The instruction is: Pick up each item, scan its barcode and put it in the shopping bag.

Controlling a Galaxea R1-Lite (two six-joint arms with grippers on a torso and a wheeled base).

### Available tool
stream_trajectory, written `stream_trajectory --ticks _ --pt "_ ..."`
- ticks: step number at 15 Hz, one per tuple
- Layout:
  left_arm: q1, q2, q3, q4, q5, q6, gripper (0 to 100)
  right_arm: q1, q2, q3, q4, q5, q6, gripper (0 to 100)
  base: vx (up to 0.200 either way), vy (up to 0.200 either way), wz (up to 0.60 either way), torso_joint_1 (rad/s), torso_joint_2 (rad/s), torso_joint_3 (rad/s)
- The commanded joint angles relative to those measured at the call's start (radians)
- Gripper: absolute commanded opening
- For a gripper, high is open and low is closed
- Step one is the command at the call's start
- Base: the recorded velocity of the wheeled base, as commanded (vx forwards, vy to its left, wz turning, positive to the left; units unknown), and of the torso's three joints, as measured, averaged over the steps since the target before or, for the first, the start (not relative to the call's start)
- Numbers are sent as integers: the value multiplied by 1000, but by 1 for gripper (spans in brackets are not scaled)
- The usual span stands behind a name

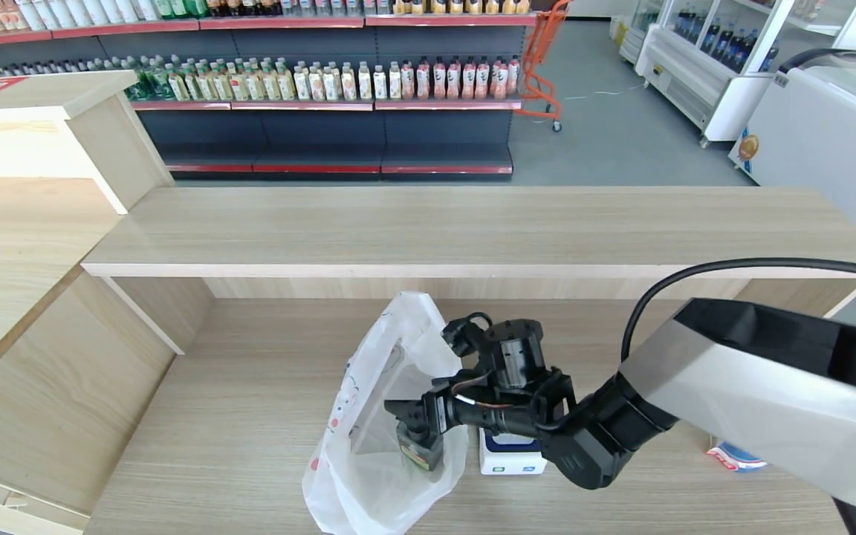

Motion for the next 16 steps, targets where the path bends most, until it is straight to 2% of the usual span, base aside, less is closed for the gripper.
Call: stream_trajectory --ticks 1,3,5,6,7,8,9,10,11,12,14,15,16 --pt "0 0 0 0 0 -1 100 -59 -94 46 69 -3 32 100 0 0 0 0 0 0" --pt "0 0 0 0 0 -1 100 -115 -181 96 132 -1 98 100 0 0 0 0 0 0" --pt "0 0 0 0 0 -1 100 -155 -324 134 207 9 227 100 0 0 0 0 0 0" --pt "0 0 0 0 0 -1 100 -178 -396 174 264 17 196 100 0 0 0 0 0 0" --pt "0 0 0 0 0 -1 100 -217 -477 240 302 22 62 100 0 0 0 0 0 0" --pt "0 0 0 0 0 -1 100 -252 -525 281 316 29 -10 100 0 0 0 0 0 0" --pt "0 0 0 0 0 -1 100 -301 -658 358 349 80 -79 100 0 0 0 0 0 0" --pt "0 0 0 0 0 -1 100 -319 -733 382 406 83 -73 100 0 0 0 0 0 0" --pt "0 0 0 0 0 -1 100 -336 -787 386 484 83 -59 100 0 0 0 0 0 0" --pt "0 0 0 0 0 -1 100 -355 -828 379 543 80 12 100 0 0 0 0 0 0" --pt "0 0 0 0 0 -1 100 -384 -873 370 563 43 184 100 0 0 0 0 0 0" --pt "0 0 0 0 0 -1 100 -421 -884 370 576 -9 213 100 0 0 0 0 0 0" --pt "0 0 0 0 0 -1 100 -433 -888 373 584 -18 213 100 0 0 0 0 0 0"
